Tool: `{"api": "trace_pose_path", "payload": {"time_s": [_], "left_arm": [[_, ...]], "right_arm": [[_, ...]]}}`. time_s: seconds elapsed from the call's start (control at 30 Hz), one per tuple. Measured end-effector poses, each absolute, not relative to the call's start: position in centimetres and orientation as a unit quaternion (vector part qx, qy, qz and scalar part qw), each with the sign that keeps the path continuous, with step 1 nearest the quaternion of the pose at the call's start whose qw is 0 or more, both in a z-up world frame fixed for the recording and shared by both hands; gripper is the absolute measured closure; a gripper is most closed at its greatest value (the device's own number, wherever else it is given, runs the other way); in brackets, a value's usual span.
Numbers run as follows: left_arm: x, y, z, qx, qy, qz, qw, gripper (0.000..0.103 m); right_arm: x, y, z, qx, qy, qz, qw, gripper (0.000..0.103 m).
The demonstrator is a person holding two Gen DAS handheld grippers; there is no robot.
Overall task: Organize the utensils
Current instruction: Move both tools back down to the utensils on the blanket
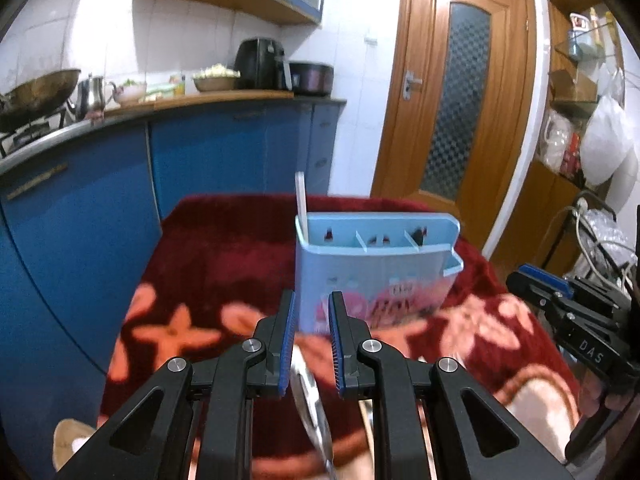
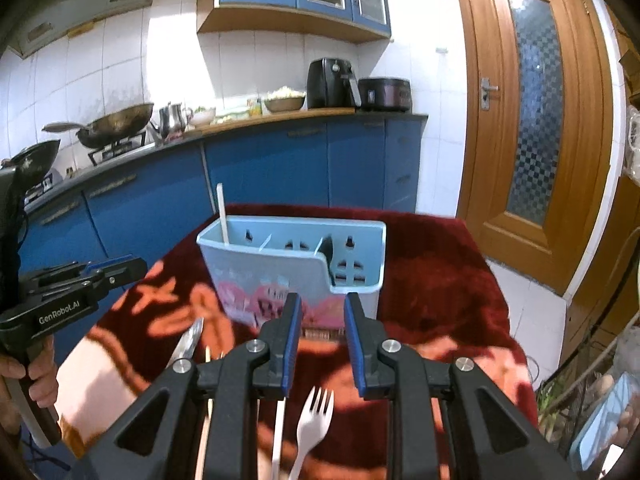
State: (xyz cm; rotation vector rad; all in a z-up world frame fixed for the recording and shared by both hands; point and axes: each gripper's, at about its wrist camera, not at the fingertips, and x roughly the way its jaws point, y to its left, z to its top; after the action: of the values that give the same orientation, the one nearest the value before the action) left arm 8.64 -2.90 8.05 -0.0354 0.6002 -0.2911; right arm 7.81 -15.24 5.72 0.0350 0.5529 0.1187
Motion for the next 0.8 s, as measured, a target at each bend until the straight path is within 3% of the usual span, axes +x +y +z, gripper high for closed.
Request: {"api": "trace_pose_path", "payload": {"time_s": [0.8], "left_arm": [[8.4,-3.2,2.3,-0.008,0.463,-0.163,0.871,0.087]], "right_arm": [[7.0,-15.6,0.2,0.017,0.442,0.077,0.894,0.079]]}}
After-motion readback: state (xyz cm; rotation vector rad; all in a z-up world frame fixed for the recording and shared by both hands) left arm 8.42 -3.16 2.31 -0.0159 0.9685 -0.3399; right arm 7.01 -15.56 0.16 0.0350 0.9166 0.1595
